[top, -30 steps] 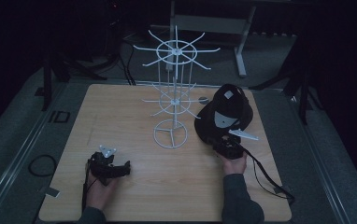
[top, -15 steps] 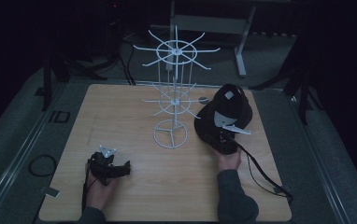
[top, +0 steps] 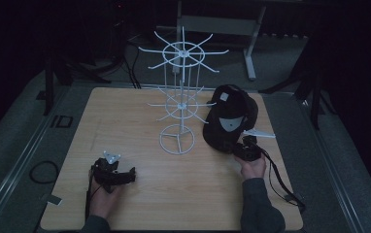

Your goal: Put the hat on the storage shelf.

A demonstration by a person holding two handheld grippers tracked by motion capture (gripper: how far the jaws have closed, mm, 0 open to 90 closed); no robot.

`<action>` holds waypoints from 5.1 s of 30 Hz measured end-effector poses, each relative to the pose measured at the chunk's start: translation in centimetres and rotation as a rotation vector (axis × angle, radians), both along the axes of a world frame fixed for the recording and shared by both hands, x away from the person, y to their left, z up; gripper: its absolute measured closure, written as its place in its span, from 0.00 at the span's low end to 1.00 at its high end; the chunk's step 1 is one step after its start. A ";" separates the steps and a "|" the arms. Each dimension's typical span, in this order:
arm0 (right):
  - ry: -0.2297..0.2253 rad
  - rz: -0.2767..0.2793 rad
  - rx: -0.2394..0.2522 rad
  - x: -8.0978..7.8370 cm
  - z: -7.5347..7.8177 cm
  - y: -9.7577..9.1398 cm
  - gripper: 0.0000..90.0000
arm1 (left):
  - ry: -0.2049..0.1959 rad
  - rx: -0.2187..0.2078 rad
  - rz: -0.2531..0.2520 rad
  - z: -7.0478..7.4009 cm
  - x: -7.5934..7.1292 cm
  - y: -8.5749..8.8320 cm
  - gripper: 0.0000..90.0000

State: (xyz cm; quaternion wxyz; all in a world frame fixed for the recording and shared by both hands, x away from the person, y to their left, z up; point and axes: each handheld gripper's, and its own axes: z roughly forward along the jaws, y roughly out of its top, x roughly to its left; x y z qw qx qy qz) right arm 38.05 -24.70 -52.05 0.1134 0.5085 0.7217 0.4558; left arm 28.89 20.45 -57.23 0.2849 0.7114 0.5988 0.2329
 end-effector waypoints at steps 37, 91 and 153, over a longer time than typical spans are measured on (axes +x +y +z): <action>-0.194 -0.032 -0.035 -0.5 4.3 -0.4 0.95 | -0.001 -0.002 0.001 0.0 0.0 0.0 0.00; -0.344 0.011 -0.104 0.1 8.9 -0.9 0.95 | 0.000 0.001 0.000 0.0 0.0 0.0 0.00; -0.487 0.030 -0.093 0.2 12.9 -0.6 0.95 | -0.002 0.000 0.000 0.0 0.0 0.0 0.00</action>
